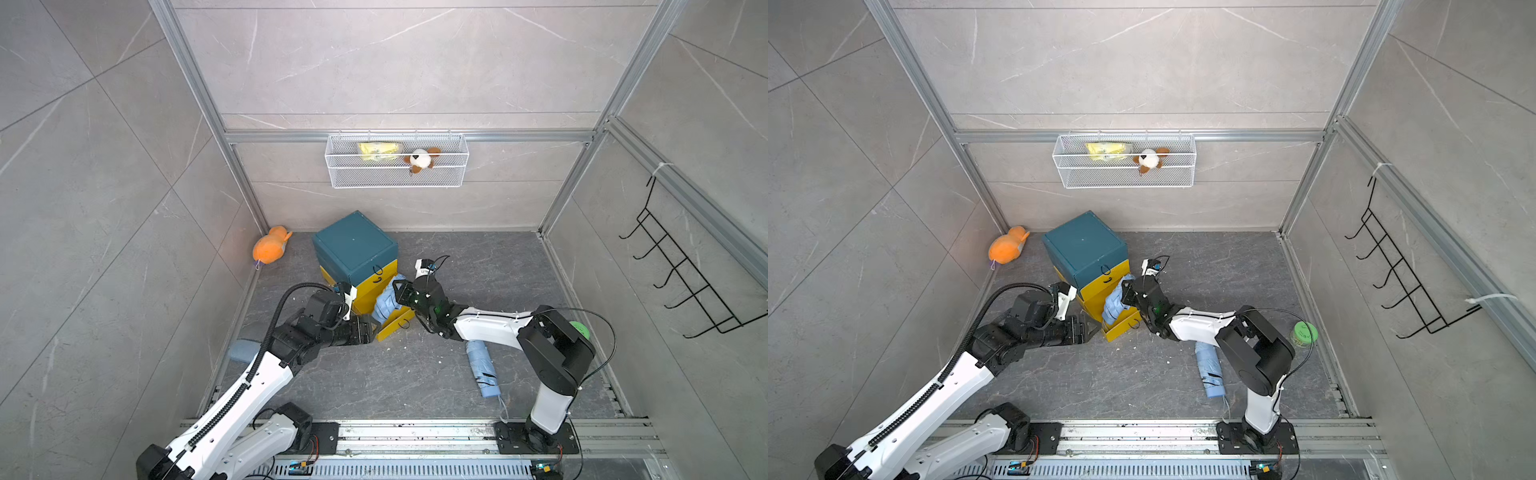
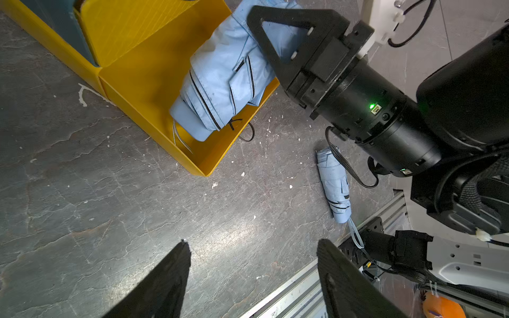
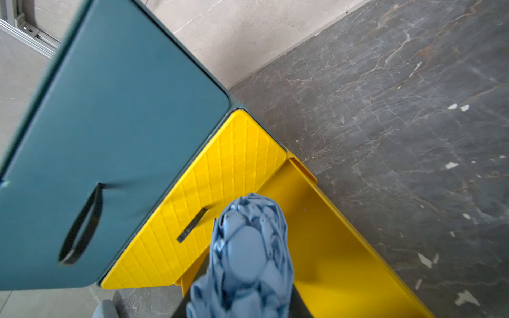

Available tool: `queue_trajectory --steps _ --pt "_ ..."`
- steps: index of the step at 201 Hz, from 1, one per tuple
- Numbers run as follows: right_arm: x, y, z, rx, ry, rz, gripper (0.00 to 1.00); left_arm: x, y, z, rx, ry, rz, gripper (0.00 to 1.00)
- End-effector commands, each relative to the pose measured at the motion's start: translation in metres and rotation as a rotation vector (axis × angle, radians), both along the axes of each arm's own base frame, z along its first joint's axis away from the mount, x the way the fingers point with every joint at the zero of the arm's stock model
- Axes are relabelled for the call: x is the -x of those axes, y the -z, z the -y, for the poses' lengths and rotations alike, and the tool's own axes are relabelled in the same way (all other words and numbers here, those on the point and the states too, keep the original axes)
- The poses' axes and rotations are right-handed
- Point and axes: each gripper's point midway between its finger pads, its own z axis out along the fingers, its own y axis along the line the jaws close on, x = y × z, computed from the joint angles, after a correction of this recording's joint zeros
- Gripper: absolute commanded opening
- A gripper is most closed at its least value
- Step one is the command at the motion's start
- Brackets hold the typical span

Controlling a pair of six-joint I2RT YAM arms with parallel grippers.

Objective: Place the umbrella in the drawer by color
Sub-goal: Place the umbrella in the drawer.

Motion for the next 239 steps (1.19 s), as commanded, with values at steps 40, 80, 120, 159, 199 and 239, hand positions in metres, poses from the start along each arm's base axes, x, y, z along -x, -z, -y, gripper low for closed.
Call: queue_trajectory --steps 40,80,120,159,199,239 --pt "0.003 0.007 -0.028 -0.076 -0.022 -0.014 0.17 -0.003 -0.009 0.001 0.029 -0.009 0.027 0.76" --pt "0.012 0.017 -0.025 -0.069 -0.013 -0.029 0.21 -0.004 -0.007 0.001 0.031 -0.014 0.023 0.76" --pt "0.017 0.014 -0.011 -0.04 0.011 -0.016 0.42 -0.005 -0.007 0.003 0.04 -0.015 0.021 0.76" --pt "0.021 -0.003 0.011 0.015 0.054 0.034 0.63 -0.007 -0.007 0.006 0.047 -0.014 0.014 0.76" --pt "0.025 -0.03 0.034 0.085 0.096 0.101 0.69 -0.01 -0.007 0.008 0.052 -0.014 0.011 0.76" --pt "0.024 -0.039 0.044 0.143 0.104 0.118 0.72 -0.012 -0.008 0.008 0.047 -0.017 0.018 0.76"
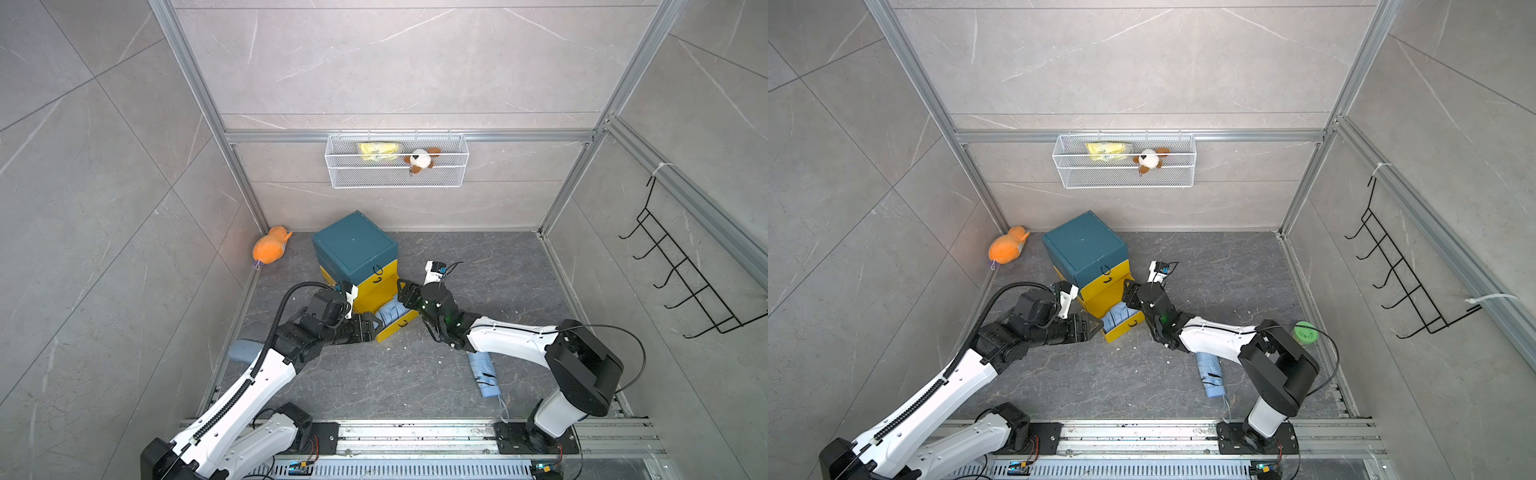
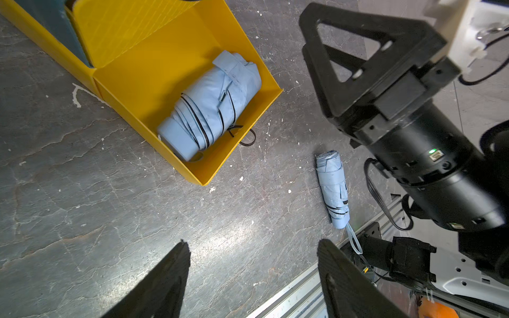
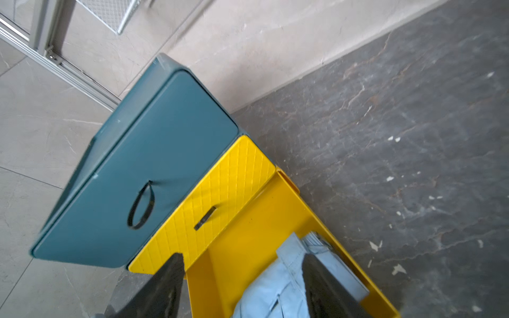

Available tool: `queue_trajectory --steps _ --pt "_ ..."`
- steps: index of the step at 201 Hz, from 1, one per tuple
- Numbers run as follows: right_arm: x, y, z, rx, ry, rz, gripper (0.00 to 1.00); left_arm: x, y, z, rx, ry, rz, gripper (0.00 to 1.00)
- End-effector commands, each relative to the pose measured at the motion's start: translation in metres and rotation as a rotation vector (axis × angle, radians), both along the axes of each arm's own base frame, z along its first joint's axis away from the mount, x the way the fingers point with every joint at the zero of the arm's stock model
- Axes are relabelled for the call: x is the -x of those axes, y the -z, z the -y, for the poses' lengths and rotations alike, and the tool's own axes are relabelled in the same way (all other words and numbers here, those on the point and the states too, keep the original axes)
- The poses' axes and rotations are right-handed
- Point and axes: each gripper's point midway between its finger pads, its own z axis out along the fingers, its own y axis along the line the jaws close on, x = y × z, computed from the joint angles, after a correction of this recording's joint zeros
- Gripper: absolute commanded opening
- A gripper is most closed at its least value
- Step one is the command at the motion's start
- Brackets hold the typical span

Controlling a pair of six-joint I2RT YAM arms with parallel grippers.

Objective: Place the umbrella in the drawer by color
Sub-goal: Place the umbrella in the drawer.

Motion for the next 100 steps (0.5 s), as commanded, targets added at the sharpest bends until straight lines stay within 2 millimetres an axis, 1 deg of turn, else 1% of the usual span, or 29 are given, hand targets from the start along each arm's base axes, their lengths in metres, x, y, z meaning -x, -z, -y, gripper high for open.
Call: queue_trajectory --steps 1,29,48,67,100 --pt "0.001 0.004 0.013 0.095 0.022 -0.001 0.72 -0.006 -0.011 0.004 0.033 -0.003 0.029 0.76" --pt "-0.001 0.011 0.013 0.108 -0.011 -0.03 0.73 -0.011 -0.018 0.0 0.005 -0.025 0.051 0.77" --pt "0.003 0.016 0.015 0.115 -0.039 -0.052 0.74 -0.017 -0.026 -0.006 -0.027 -0.046 0.071 0.79" --pt "0.008 0.02 0.022 0.123 -0.06 -0.068 0.77 -0.023 -0.033 -0.01 -0.047 -0.064 0.086 0.81" --pt "0.019 0.024 0.039 0.179 -0.102 -0.125 0.78 -0.03 -0.031 -0.007 -0.044 -0.06 0.071 0.81"
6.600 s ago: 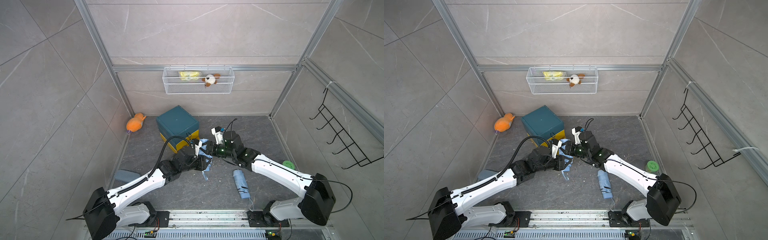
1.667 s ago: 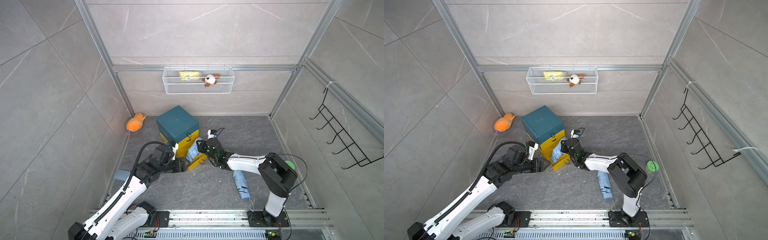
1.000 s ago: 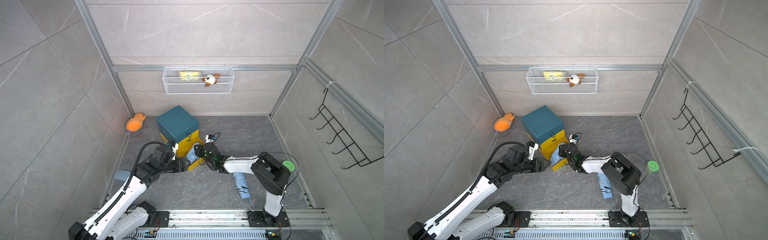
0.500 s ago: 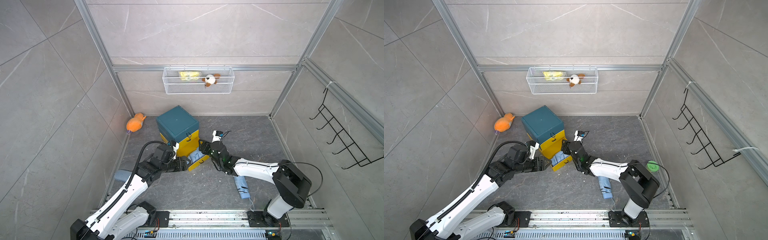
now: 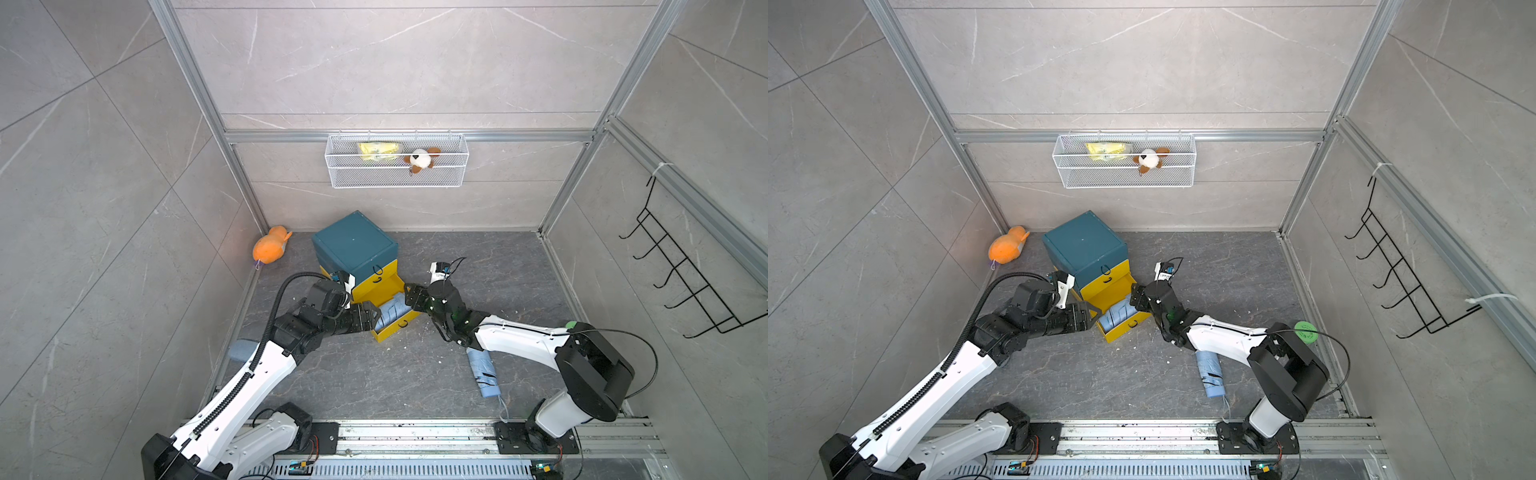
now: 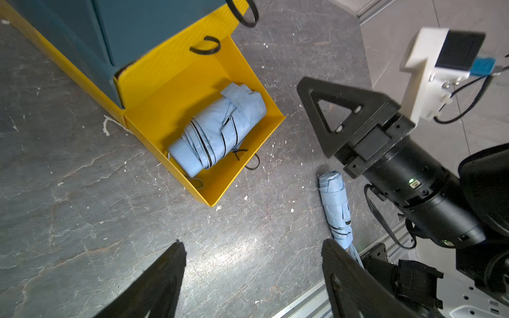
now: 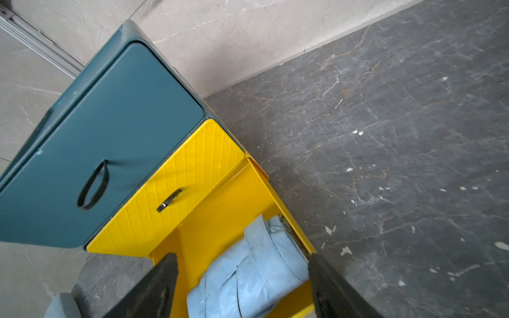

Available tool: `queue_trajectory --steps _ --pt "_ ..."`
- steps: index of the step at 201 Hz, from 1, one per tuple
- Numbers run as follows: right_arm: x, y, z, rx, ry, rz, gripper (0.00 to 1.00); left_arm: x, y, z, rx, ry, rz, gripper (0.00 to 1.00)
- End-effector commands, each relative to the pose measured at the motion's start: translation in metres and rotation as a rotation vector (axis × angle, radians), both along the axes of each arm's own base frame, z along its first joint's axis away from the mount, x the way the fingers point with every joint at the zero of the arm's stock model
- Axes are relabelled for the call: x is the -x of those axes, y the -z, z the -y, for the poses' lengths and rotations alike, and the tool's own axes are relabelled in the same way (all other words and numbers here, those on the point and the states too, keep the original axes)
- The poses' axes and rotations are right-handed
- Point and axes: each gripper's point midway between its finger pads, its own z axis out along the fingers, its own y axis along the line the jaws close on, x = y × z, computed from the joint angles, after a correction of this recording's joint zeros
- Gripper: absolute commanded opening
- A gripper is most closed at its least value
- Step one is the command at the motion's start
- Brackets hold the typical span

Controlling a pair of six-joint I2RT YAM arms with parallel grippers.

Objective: Place the umbrella in the drawer by color
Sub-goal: Place the umbrella in the drawer, then pick up the umbrella from the center of the board.

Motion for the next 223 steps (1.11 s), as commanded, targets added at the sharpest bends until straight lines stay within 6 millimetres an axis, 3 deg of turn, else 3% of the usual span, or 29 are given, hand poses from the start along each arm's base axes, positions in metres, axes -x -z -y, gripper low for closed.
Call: queue_trajectory --steps 1,87,123,157,191,223 --pt "0.014 0.001 0.012 0.062 -0.055 -0.045 0.78 -0.007 -0.007 0.0 -0.014 0.007 0.022 0.81" --pt "0.069 0.007 0.063 0.267 -0.128 -0.209 0.83 -0.009 -0.007 0.035 0.058 0.137 -0.029 0.81" --pt "0.099 0.029 0.101 0.377 -0.081 -0.322 0.85 -0.004 -0.004 0.063 0.056 0.214 -0.022 0.82" --pt "0.123 0.05 0.128 0.422 -0.039 -0.399 0.85 0.002 0.011 0.091 0.049 0.279 -0.048 0.82" --pt "0.133 0.071 0.141 0.433 0.01 -0.443 0.86 0.007 0.022 0.113 0.06 0.319 -0.067 0.82" --pt "0.141 0.093 0.152 0.46 0.048 -0.497 0.86 0.01 0.031 0.12 0.069 0.332 -0.086 0.82"
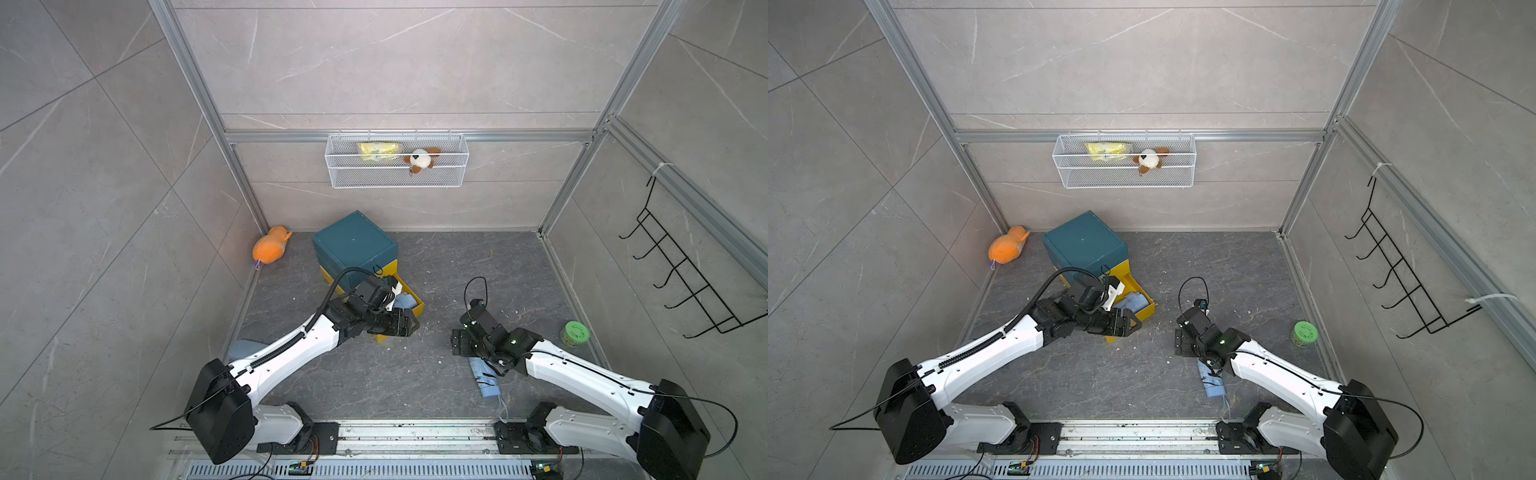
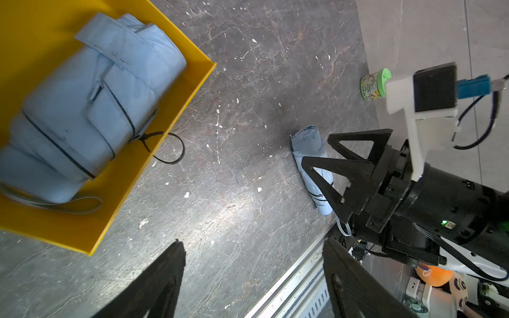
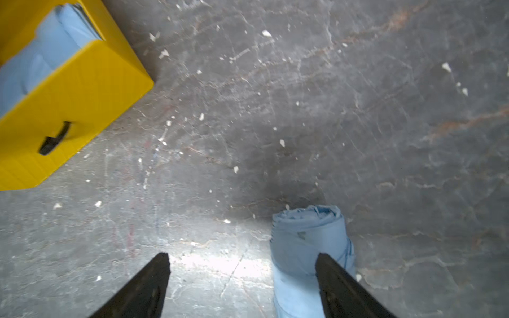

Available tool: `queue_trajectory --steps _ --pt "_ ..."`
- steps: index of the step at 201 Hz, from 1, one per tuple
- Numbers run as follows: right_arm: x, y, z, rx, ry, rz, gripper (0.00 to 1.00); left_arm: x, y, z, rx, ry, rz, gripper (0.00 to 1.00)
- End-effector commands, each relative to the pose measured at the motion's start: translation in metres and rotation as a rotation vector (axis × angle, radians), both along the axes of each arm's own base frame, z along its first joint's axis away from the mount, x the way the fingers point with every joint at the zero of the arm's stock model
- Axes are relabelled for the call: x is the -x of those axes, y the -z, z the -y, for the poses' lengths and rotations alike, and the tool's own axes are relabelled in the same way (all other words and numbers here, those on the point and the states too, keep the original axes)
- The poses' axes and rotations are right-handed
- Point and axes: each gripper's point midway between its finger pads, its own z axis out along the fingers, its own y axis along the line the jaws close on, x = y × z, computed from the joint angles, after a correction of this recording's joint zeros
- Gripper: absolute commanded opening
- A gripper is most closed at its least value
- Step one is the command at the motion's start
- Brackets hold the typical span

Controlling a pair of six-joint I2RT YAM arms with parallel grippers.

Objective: Place the umbrella in the drawer by color
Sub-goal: Pick up the umbrella from the center of the board.

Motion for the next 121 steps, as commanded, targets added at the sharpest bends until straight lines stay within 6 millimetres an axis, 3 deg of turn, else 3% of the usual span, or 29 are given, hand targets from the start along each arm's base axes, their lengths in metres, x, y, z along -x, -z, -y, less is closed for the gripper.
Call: queue_trajectory --steps 1,55,121 --pt "0.008 0.017 0.016 0.049 0.064 -0.038 0.86 -0.003 -0.015 0.015 0.071 0.02 0.028 0.82" --pt "0.009 0.032 0.032 0.122 0.114 -0.041 0.87 0.0 -0.006 0.017 0.072 0.021 0.012 0.82" --pt "0.008 0.051 0.03 0.134 0.109 -0.088 0.88 0.001 -0.006 0.014 0.076 0.017 0.017 0.82"
